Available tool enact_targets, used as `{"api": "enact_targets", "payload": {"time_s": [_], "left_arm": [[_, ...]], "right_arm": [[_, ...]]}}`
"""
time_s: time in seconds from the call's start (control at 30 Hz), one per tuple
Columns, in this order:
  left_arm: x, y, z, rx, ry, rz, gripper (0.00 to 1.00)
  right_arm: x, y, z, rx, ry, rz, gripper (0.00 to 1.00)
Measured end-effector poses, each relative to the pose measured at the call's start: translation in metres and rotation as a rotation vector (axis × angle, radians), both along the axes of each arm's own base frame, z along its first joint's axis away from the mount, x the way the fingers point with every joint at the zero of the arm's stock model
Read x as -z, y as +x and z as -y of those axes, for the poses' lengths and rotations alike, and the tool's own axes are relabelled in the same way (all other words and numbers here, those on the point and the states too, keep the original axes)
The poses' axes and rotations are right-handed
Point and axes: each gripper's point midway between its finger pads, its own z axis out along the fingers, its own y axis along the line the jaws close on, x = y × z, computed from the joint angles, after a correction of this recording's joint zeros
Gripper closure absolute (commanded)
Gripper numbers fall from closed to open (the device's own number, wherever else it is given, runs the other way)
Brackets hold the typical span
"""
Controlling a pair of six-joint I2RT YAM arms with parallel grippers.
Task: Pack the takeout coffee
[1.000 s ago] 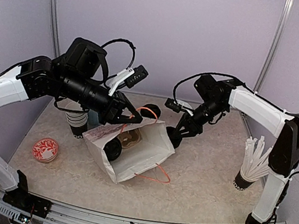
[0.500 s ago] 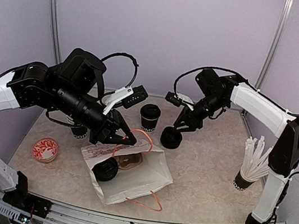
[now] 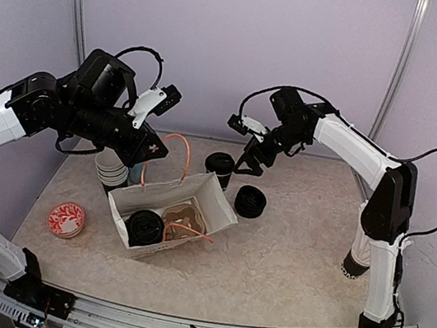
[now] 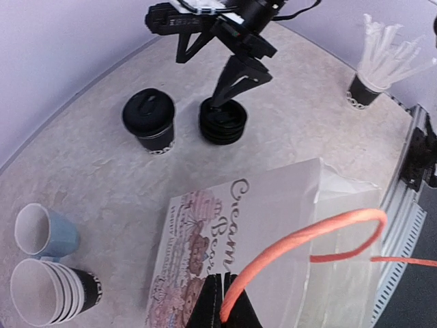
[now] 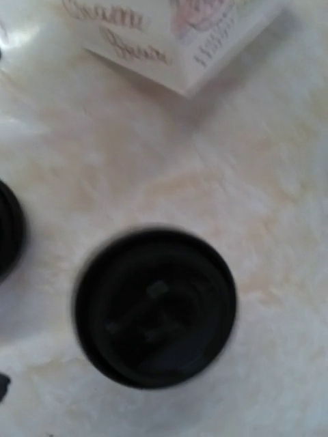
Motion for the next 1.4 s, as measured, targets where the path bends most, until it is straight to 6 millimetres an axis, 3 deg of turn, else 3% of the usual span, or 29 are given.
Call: {"api": "enact_targets", "payload": {"time_s": [0.2, 0.43, 0.53, 0.63, 1.03, 1.3, 1.4], "left_arm": [[0.025, 0.052, -0.023, -0.144, 0.132, 0.035, 0.92], [0.041, 0.083, -0.044, -0.245, 0.231, 0.057, 0.62], [0.04, 0.087, -0.049, -0.266, 0.241, 0.069, 0.5], [0.039, 0.089, -0.053, -0.285, 0.246, 0.076, 0.46], [0.034, 0.089, -0.056, -0.308, 0.227, 0.078, 0.44], [0.028, 0.086, -0.057, -0.315, 0.196, 0.076, 0.44], [0.028, 0.086, -0.056, -0.314, 0.193, 0.072, 0.43]], "right_arm": [[0.022, 0.037, -0.023, 0.032, 0.023, 0.005, 0.01], [0.054, 0.05, -0.038, 0.065, 0.026, -0.038, 0.0], [0.061, 0.053, -0.044, 0.07, 0.029, -0.04, 0.01], [0.065, 0.052, -0.05, 0.068, 0.028, -0.036, 0.03], [0.067, 0.063, -0.07, 0.087, 0.081, -0.006, 0.1], [0.066, 0.068, -0.074, 0.104, 0.101, -0.001, 0.28], [0.066, 0.068, -0.074, 0.107, 0.102, -0.003, 0.31]]}}
